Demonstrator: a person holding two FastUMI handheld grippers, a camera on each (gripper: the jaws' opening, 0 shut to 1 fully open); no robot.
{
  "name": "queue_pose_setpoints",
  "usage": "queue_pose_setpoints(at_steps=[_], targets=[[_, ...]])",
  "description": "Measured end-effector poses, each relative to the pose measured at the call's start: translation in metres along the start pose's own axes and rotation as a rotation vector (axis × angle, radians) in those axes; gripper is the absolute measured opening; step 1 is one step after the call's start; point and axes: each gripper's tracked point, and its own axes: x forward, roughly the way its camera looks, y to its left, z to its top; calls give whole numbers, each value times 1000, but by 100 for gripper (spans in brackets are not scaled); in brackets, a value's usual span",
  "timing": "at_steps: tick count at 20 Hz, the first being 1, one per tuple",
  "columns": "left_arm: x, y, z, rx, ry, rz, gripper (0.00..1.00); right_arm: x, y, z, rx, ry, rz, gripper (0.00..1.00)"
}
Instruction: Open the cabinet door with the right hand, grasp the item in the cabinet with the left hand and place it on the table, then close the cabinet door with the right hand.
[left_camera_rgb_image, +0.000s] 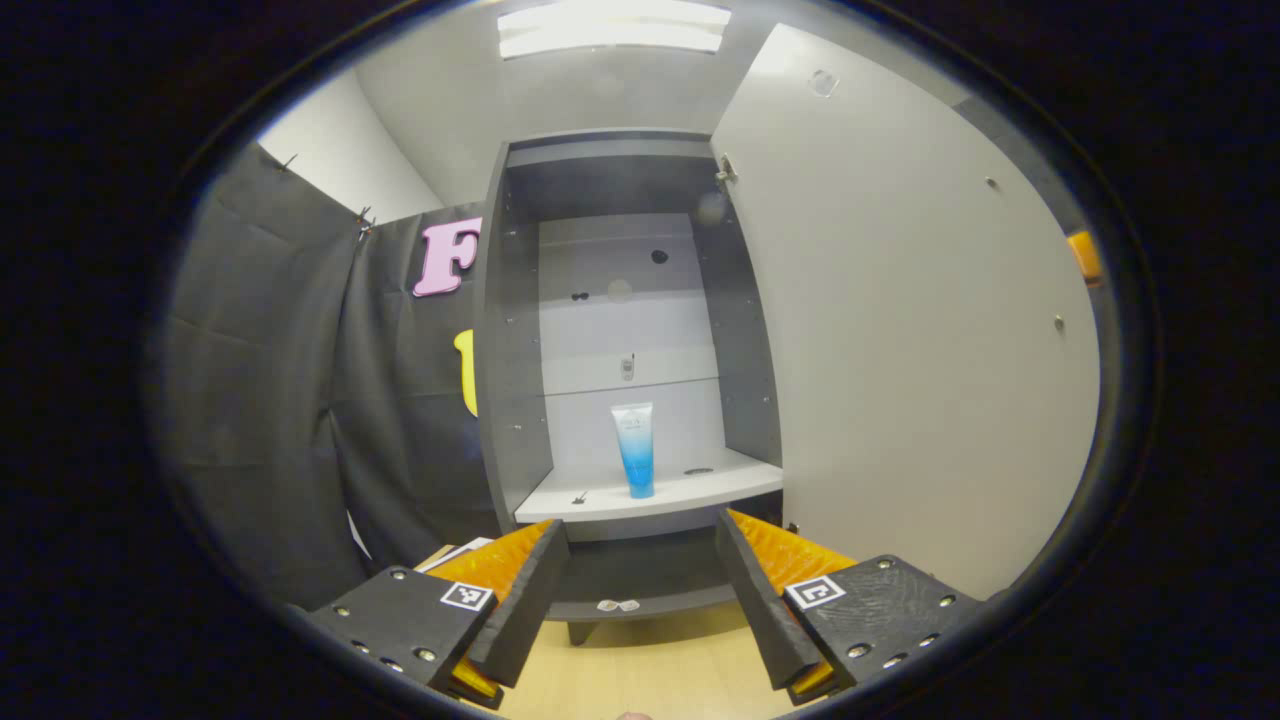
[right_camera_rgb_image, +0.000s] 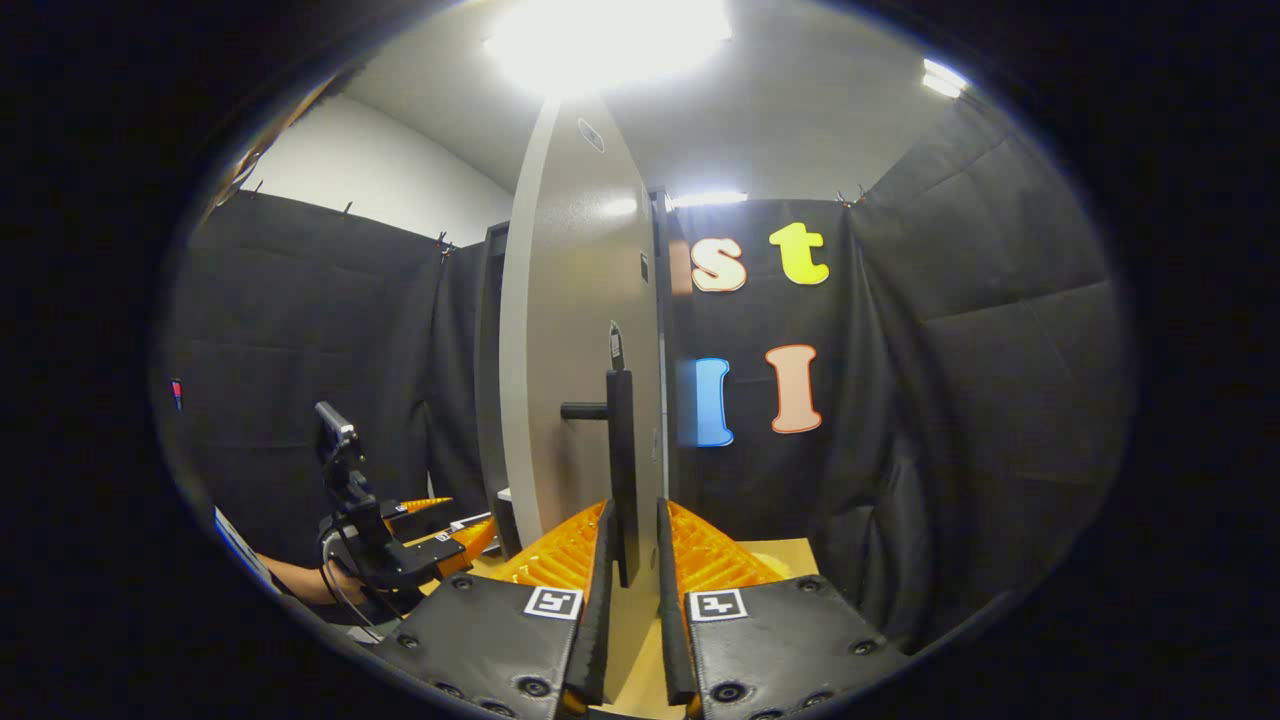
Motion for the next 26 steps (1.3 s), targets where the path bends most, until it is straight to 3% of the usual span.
queue_pose_setpoints(at_steps=[3,4,6,16,26], targets=[[18,-9,14,-21,-6,9,90,-8,-41,-10,-31,11,-96,31],[24,-11,17,-23,-6,5,90,-4,-53,-16,-40,18,-140,60],[41,-12,27,-15,-18,-3,91,-5,-78,-27,-72,16,-252,95],[153,-10,41,-34,-28,-77,90,9,-129,-56,-8,51,-524,95],[244,1,-2,-54,51,-102,90,34,-130,-67,32,97,-621,98]])
